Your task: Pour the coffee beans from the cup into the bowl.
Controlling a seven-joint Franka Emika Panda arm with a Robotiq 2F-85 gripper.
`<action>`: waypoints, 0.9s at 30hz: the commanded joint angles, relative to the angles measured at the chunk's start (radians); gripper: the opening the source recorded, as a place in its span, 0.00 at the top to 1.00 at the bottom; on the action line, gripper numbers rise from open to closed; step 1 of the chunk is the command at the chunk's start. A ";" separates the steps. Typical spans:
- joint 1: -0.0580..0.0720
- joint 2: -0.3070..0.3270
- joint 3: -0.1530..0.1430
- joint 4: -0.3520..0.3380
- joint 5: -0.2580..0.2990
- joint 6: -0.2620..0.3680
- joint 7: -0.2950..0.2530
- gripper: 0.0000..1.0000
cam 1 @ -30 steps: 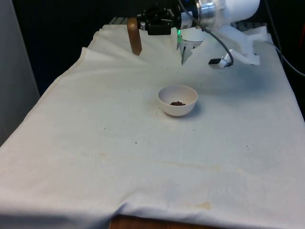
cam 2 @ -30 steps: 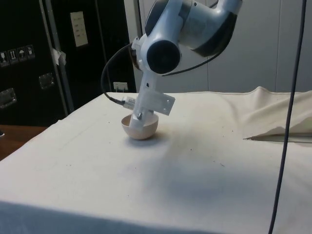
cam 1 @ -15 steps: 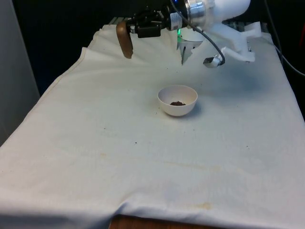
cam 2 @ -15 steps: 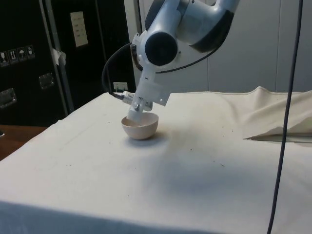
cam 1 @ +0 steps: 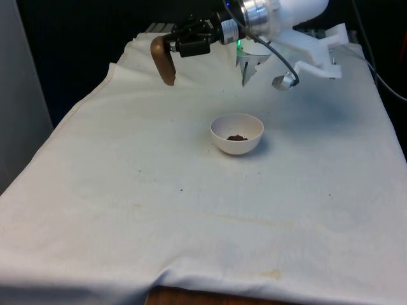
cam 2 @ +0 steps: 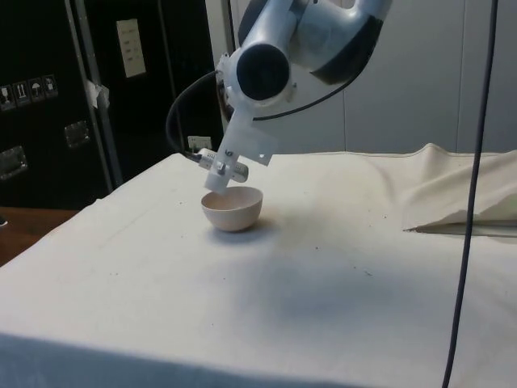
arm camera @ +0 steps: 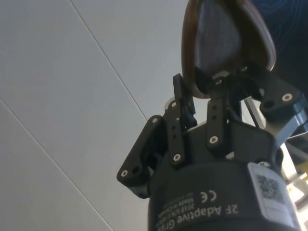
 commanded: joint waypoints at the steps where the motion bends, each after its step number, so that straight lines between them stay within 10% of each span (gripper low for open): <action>1: -0.006 0.003 -0.003 0.008 0.010 0.027 0.002 0.94; 27: -0.011 0.030 -0.063 0.052 0.063 0.178 0.009 0.94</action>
